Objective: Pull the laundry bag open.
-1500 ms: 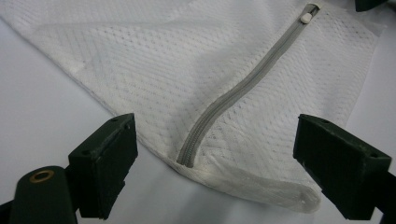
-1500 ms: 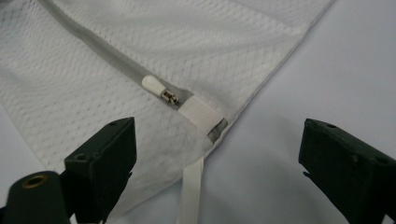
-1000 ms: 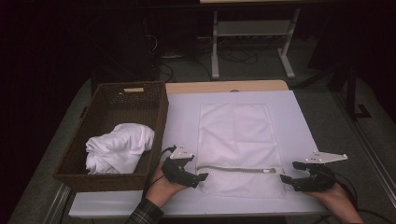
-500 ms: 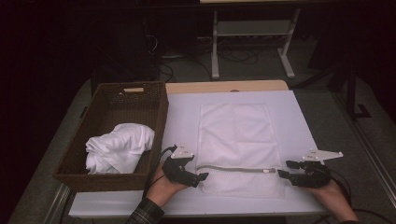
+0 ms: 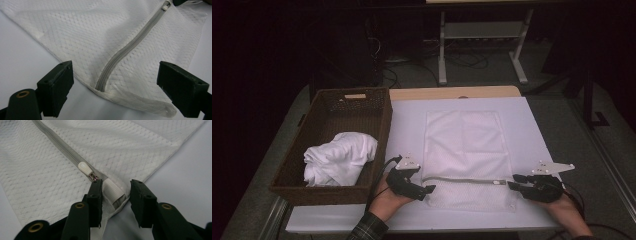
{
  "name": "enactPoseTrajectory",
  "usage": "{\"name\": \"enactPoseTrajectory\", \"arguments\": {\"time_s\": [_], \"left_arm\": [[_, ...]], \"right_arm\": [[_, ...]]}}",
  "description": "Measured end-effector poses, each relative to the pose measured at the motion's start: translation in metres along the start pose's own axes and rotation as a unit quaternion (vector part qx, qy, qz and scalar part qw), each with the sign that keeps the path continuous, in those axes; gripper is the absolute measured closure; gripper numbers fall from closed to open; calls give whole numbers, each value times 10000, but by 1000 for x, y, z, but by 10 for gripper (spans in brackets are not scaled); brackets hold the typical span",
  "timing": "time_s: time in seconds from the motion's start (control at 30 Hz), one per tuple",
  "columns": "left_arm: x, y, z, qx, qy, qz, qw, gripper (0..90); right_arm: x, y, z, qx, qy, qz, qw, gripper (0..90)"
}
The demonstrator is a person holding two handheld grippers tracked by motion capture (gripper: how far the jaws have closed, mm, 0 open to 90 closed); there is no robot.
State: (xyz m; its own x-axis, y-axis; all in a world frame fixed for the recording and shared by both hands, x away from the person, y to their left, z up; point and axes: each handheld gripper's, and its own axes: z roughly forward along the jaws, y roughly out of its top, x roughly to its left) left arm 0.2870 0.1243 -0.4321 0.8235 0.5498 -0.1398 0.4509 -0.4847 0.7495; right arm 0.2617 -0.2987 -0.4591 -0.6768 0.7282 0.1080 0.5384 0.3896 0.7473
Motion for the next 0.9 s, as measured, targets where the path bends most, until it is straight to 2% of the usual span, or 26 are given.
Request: {"name": "enactPoseTrajectory", "arguments": {"time_s": [0.23,0.43,0.7,0.9], "left_arm": [[0,0,0,0,-6,1,10000,135],[1,0,0,1,-6,-5,10000,135],[1,0,0,5,-3,7,10000,135],[1,1,0,-18,-5,6,10000,135]], "right_arm": [[1,1,1,12,-67,-10,10000,716],[3,2,3,9,-8,-106,9999,802],[3,4,4,5,35,-139,9999,832],[4,9,3,-118,137,-135,9997,832]]}}
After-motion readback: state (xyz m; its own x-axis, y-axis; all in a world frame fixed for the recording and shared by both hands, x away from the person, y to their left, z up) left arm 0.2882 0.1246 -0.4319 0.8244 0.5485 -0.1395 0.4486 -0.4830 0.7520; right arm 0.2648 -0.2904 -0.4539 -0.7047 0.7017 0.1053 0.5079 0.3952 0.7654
